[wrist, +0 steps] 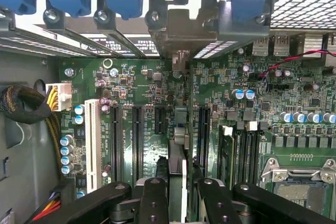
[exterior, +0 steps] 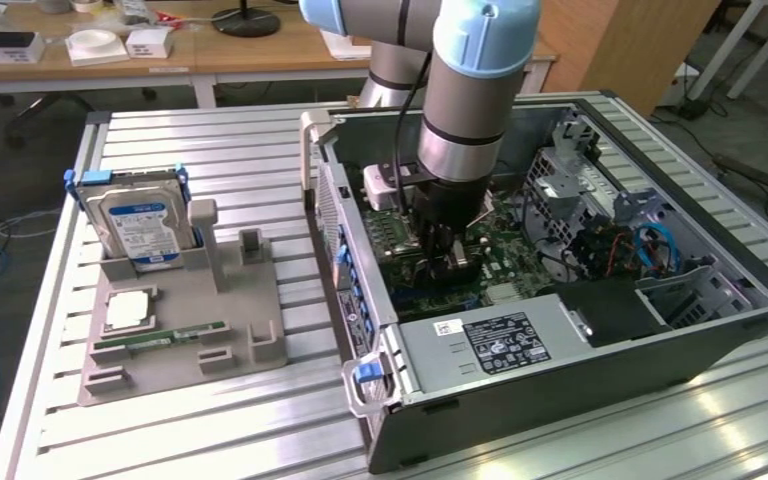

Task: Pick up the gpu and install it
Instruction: 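Insert the gpu into the slot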

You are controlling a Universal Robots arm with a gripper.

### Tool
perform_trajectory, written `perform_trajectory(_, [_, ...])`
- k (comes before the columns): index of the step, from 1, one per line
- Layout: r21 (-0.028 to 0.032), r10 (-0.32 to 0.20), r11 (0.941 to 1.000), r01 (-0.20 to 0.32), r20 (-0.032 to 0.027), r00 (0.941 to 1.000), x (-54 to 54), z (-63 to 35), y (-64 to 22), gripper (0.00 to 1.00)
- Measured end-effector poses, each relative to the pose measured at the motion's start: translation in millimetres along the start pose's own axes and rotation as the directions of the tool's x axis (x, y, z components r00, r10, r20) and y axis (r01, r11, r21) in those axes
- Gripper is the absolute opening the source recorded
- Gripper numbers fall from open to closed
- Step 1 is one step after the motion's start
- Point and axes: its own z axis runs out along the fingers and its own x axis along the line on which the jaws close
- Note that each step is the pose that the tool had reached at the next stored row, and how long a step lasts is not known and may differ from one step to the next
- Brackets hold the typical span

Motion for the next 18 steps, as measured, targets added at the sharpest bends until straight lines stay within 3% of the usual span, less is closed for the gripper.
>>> perform_trajectory(2, [0.0004,0.001,1.0,-0.001,0.0043,1.0,-0.5,1.3,0.4,0.27])
perform_trajectory(4, [-0.0009,0.001,1.0,0.0,0.0003,1.0,-0.1,-1.5,0.3,0.27])
perform_trajectory(5, [-0.0004,0.0,1.0,0.0,0.0011,1.0,-0.1,-2.6,0.0,0.33])
perform_trajectory(8, [-0.0006,0.0,1.0,0.0,0.0006,1.0,0.0,-9.6,-0.2,0.33])
perform_trajectory(18, [-0.0004,0.0,1.0,0.0,0.0005,1.0,0.5,-47.8,-1.4,0.33])
